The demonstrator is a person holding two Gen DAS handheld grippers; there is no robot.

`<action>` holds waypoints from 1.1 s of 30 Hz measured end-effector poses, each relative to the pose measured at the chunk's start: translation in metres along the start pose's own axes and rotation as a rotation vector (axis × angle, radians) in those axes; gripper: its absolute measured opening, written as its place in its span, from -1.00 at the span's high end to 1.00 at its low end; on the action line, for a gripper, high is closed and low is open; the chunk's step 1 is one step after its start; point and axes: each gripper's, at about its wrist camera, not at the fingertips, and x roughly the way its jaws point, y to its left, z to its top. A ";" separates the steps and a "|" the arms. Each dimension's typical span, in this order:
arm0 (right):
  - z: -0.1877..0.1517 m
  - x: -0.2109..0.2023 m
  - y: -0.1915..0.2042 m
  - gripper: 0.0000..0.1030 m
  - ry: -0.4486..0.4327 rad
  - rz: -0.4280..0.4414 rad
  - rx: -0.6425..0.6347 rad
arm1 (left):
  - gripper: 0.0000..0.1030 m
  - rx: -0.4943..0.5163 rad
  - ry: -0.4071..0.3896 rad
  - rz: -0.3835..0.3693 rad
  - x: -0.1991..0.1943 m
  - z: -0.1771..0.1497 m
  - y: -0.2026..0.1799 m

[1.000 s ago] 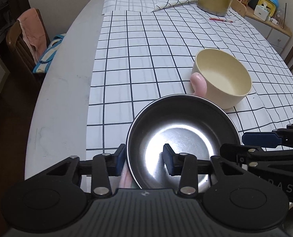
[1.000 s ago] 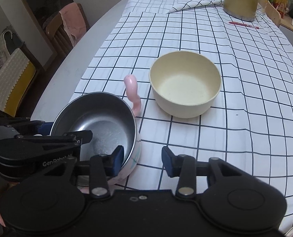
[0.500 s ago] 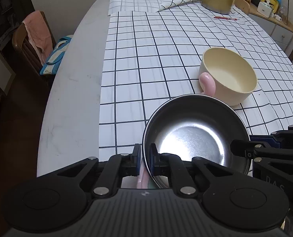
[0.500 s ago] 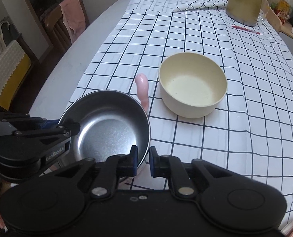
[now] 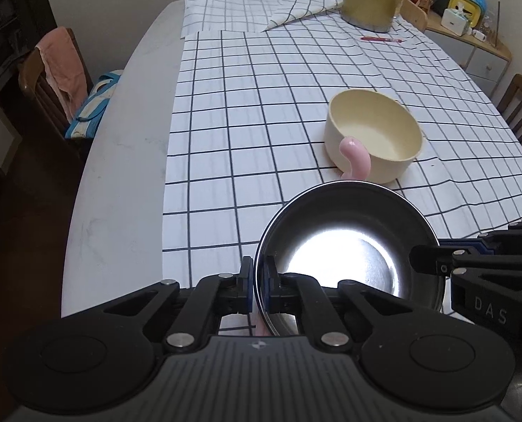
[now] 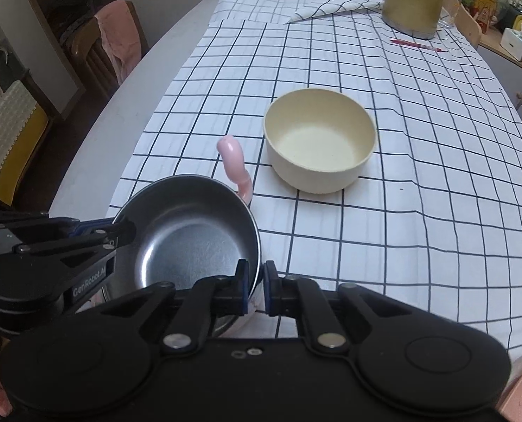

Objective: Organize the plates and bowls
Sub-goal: 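Lift the pink-handled pot with both grippers and carry it to the steel bowl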

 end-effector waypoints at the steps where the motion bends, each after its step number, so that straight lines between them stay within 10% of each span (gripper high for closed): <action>1: -0.001 -0.003 -0.001 0.84 -0.003 -0.005 0.002 | 0.91 -0.001 -0.001 -0.004 -0.002 -0.001 -0.002; 33: -0.120 -0.148 -0.077 0.85 -0.113 -0.092 0.269 | 0.93 0.281 -0.069 -0.223 -0.110 -0.057 -0.123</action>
